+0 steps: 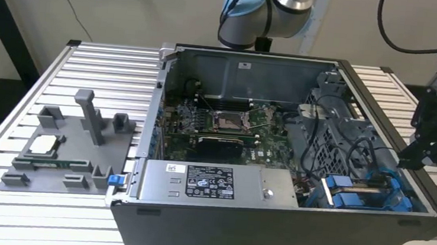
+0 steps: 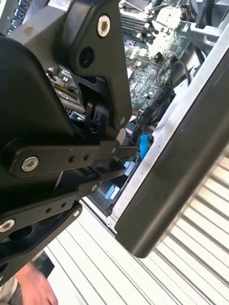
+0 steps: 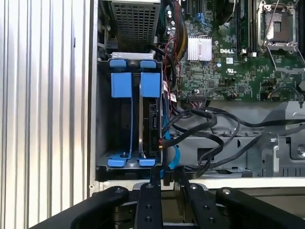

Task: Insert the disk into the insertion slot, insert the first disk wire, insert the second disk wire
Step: 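Insert the first disk wire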

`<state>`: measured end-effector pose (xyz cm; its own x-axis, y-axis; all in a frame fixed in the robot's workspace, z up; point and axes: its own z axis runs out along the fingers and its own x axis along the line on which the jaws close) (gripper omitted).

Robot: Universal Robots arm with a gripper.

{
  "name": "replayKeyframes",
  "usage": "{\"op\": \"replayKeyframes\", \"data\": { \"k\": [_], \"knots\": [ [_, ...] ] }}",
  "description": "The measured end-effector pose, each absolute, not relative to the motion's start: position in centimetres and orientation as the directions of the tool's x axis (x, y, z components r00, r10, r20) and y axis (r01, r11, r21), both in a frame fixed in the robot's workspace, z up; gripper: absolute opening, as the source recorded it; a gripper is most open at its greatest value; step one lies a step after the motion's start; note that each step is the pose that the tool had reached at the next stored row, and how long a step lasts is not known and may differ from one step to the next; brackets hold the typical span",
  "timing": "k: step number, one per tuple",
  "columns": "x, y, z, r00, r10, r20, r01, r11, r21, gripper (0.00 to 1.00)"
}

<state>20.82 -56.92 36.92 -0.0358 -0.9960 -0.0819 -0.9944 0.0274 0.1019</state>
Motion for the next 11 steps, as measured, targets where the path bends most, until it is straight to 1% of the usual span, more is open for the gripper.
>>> {"op": "replayKeyframes", "data": {
  "k": [5,11],
  "knots": [
    [20.82,-56.93,36.67,-0.097,-0.992,-0.084,-0.991,0.089,0.102,1.00],
    [20.82,-56.93,36.47,-0.181,-0.979,-0.094,-0.980,0.171,0.103,1.00]
  ]
}}
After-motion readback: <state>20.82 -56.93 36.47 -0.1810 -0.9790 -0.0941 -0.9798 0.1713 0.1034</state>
